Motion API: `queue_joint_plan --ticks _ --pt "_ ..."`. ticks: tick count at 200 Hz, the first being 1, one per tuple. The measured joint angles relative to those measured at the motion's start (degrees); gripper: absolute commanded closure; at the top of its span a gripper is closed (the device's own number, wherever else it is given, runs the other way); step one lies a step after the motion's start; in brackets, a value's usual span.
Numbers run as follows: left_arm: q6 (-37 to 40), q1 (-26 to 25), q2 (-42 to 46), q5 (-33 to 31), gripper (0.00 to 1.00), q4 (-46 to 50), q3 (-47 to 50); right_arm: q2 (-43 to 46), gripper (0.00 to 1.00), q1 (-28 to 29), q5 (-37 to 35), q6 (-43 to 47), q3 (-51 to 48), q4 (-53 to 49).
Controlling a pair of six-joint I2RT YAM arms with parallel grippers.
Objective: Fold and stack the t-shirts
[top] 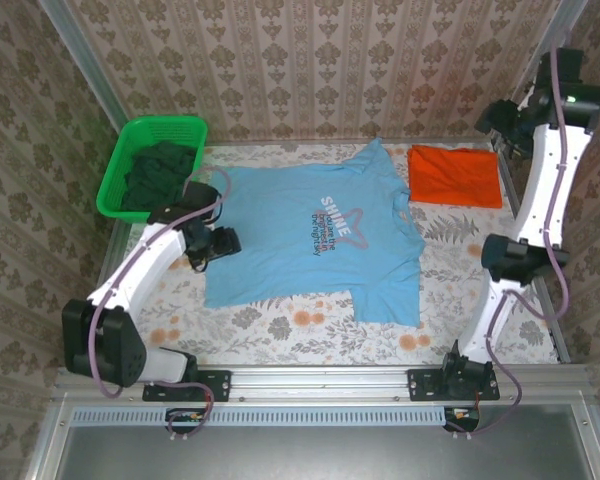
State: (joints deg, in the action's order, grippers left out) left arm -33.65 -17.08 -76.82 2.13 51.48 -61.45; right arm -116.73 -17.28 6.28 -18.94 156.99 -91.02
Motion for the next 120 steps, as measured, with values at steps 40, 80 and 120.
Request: queue_joint_plan --ticks 40,80,120 --pt "-3.0 3.4 5.1 0.6 0.47 1.5 8.6 19.5 0.12 3.0 0.4 0.7 -27.0 0.9" --pt "-5.6 5.4 6.6 2.2 0.53 2.1 14.7 48.6 0.25 13.6 5.2 -4.5 -82.7 17.7" --pt "-6.9 8.0 7.0 4.2 0.56 2.0 18.2 67.4 0.45 14.4 13.2 -16.8 -121.1 28.0"
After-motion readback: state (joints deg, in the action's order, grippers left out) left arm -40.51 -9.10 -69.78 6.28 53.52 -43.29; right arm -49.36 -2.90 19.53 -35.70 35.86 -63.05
